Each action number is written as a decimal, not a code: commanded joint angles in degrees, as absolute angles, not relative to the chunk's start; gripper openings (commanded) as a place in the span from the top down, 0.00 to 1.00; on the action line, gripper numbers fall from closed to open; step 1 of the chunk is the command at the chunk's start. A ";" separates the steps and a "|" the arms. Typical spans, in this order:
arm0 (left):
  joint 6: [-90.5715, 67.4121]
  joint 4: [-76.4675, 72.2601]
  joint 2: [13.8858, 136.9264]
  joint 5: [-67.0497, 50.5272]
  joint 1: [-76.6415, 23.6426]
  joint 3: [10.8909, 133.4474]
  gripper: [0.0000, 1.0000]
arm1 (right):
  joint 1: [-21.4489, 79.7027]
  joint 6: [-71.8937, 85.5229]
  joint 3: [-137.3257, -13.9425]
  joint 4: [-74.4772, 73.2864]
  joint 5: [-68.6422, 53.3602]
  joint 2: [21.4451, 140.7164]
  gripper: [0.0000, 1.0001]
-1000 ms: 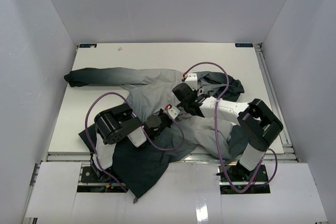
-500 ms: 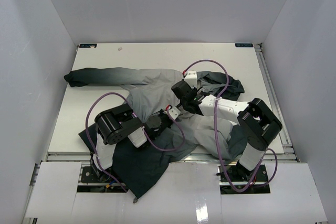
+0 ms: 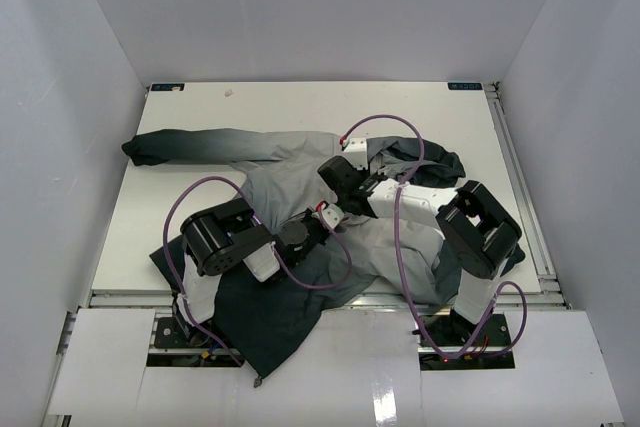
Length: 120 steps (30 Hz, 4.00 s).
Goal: Zip up the jacket
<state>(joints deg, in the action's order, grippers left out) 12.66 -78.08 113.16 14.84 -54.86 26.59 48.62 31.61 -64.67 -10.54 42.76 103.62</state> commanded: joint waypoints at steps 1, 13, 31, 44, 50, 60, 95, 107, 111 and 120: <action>12.78 -91.18 113.98 15.63 -55.63 25.05 1.00 | 48.87 33.49 -67.02 -11.60 46.71 104.66 0.61; 12.92 -90.88 114.45 15.91 -55.72 25.47 1.00 | 48.97 33.12 -65.34 -11.25 46.83 103.13 0.73; 13.62 -90.62 113.77 16.70 -56.07 25.25 1.00 | 49.04 23.31 -63.19 -8.75 45.61 100.85 0.84; 13.80 -91.14 113.48 16.96 -56.07 24.52 1.00 | 48.62 6.40 -62.03 -3.21 38.23 100.52 0.79; 13.98 -91.06 113.12 17.05 -56.07 24.26 1.00 | 48.17 1.59 -60.91 -1.23 35.51 99.05 0.75; 14.15 -91.22 113.20 17.05 -56.07 24.09 1.00 | 47.05 -5.06 -59.68 1.14 29.42 96.76 0.74; 14.15 -90.92 113.86 17.05 -56.07 24.84 1.00 | 47.37 -0.88 -55.37 3.51 27.53 95.50 0.59; 14.11 -91.09 113.60 17.00 -56.20 24.70 1.00 | 47.37 2.04 -54.82 3.34 29.44 97.76 0.62; 14.24 -91.39 113.38 17.14 -56.16 24.52 1.00 | 47.37 2.37 -54.67 3.76 30.17 98.16 0.66; 14.23 -91.58 113.19 17.23 -56.16 24.16 1.00 | 47.37 1.50 -54.76 3.96 33.27 97.89 0.87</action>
<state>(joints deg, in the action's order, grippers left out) 14.13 -79.33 114.02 16.10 -55.79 25.58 47.64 1.75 -55.29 1.96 29.54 97.89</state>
